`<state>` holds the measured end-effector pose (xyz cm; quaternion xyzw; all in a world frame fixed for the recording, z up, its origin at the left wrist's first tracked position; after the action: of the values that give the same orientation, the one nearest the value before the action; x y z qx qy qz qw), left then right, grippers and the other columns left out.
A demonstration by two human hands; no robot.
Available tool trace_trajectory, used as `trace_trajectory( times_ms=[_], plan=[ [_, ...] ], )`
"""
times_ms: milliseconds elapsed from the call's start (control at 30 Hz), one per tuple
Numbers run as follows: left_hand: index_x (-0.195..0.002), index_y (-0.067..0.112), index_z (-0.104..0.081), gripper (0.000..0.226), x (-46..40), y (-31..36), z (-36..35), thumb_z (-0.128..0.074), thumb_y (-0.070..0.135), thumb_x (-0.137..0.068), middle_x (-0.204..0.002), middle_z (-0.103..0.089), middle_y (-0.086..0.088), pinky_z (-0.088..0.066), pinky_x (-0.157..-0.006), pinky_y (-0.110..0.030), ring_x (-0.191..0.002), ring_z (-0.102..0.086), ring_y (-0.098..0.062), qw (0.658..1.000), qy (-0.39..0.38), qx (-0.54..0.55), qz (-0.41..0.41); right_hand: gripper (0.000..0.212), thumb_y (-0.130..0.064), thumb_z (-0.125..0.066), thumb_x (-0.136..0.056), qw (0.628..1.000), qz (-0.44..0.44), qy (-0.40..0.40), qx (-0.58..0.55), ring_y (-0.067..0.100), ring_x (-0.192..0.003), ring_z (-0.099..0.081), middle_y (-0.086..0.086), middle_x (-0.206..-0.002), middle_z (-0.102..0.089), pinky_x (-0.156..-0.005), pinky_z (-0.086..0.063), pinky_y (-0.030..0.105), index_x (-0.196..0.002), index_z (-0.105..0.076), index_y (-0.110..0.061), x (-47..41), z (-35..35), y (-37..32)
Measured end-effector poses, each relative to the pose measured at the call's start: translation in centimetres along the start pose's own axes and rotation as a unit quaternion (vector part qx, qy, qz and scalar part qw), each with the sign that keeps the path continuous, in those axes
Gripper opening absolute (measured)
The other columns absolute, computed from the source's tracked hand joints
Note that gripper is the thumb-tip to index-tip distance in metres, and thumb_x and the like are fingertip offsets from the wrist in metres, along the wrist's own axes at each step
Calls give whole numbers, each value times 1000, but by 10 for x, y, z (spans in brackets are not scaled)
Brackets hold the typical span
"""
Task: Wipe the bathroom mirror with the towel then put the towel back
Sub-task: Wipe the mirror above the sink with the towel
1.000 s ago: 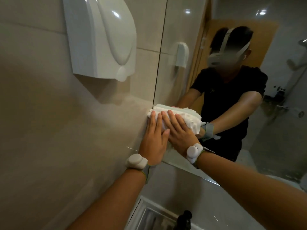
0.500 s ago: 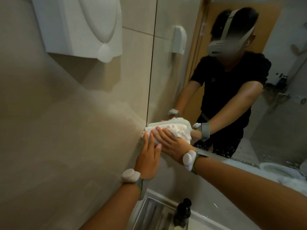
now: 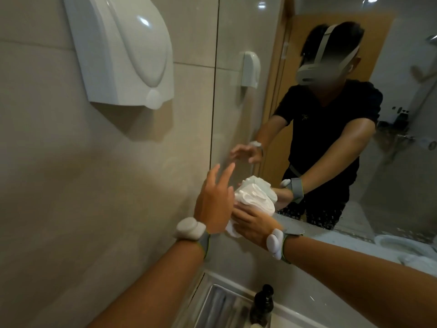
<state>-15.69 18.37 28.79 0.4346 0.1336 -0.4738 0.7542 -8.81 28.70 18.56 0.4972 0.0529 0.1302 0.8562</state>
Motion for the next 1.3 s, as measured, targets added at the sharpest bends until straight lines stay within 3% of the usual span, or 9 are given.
trace_trajectory(
  times_ms=[100, 233, 400, 633, 700, 833, 1000, 1133, 1300],
  plan=[
    [-160, 33, -34, 69, -36, 48, 23, -63, 18, -100, -171, -19, -17, -43, -117, -42, -155, -30, -35, 994, 56, -35, -88, 35, -36, -73, -94, 995, -39, -41, 83, 40, -154, -30, 5, -156, -56, -128, -9, 59, -126, -76, -24, 12, -14, -6],
    [-163, 35, -24, 83, -68, 85, 21, -70, 30, -95, -174, 3, -19, -37, -121, -59, -161, 0, -41, 982, 40, -104, -153, 26, -29, -74, -90, 994, -110, 2, 19, 43, -138, -53, 17, -143, -65, -118, -42, 62, -111, -82, -15, 20, 2, 2],
    [-163, 43, -9, 115, -92, 87, -8, -84, 48, -77, -172, 20, -19, -24, -116, -79, -157, 14, -49, 979, -35, -146, -136, 52, -43, -68, -83, 970, -228, 52, -74, 40, -134, -50, 15, -136, -66, -114, -45, 62, -124, -70, -10, 3, 12, 6],
    [-160, 50, 8, 141, -99, 72, -43, -93, 55, -61, -168, 32, -17, -34, -104, -85, -153, 25, -51, 979, -49, -178, -92, 96, -86, -56, -80, 922, -367, 21, -117, 31, -144, -52, 5, -147, -64, -129, 4, 55, -143, -65, -14, -16, -12, 4],
    [-160, 49, 9, 143, -99, 71, -46, -92, 59, -58, -169, 29, -19, -35, -101, -86, -153, 23, -53, 976, -34, -192, -94, 89, -85, -60, -78, 925, -364, 8, -113, 29, -142, -54, -1, -142, -68, -128, 10, 54, -138, -69, -21, -24, -17, 3],
    [-161, 46, 8, 145, -100, 68, -47, -90, 65, -56, -170, 23, -22, -39, -99, -84, -154, 18, -54, 971, -10, -217, -100, 71, -75, -87, -56, 949, -285, 73, -111, 19, -125, -66, -13, -118, -79, -118, -28, 46, -115, -81, -35, -29, -17, 9],
    [-161, 47, 8, 145, -103, 65, -50, -90, 65, -56, -170, 22, -23, -37, -100, -85, -154, 17, -54, 970, -4, -221, -101, 82, -80, -84, -50, 969, -208, 87, -102, 10, -124, -69, -22, -124, -75, -115, -45, 43, -125, -74, -47, -17, -21, 12],
    [-160, 47, 9, 142, -101, 68, -51, -89, 66, -58, -170, 21, -24, -36, -100, -85, -154, 17, -54, 969, -6, -224, -107, 97, -78, -87, -44, 980, -172, 90, -53, 17, -128, -65, -13, -127, -75, -118, -29, 41, -131, -73, -38, -1, -19, 17],
    [-159, 49, 11, 139, -100, 68, -46, -88, 64, -62, -169, 26, -23, -36, -102, -85, -154, 20, -53, 971, -24, -213, -106, 103, -76, -84, -55, 983, -174, 52, 0, 27, -145, -31, -3, -152, -60, -125, -30, 48, -147, -60, -35, 19, -18, 23]
  ],
)
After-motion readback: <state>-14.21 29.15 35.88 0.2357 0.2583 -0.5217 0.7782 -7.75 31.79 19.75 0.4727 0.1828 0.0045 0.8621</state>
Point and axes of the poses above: each hand's wrist, its own x-axis away from the middle knuckle, its own z-axis out of the back of the hand, y = z × x, the point moved 6 cm from there along -x, towards the middle knuckle
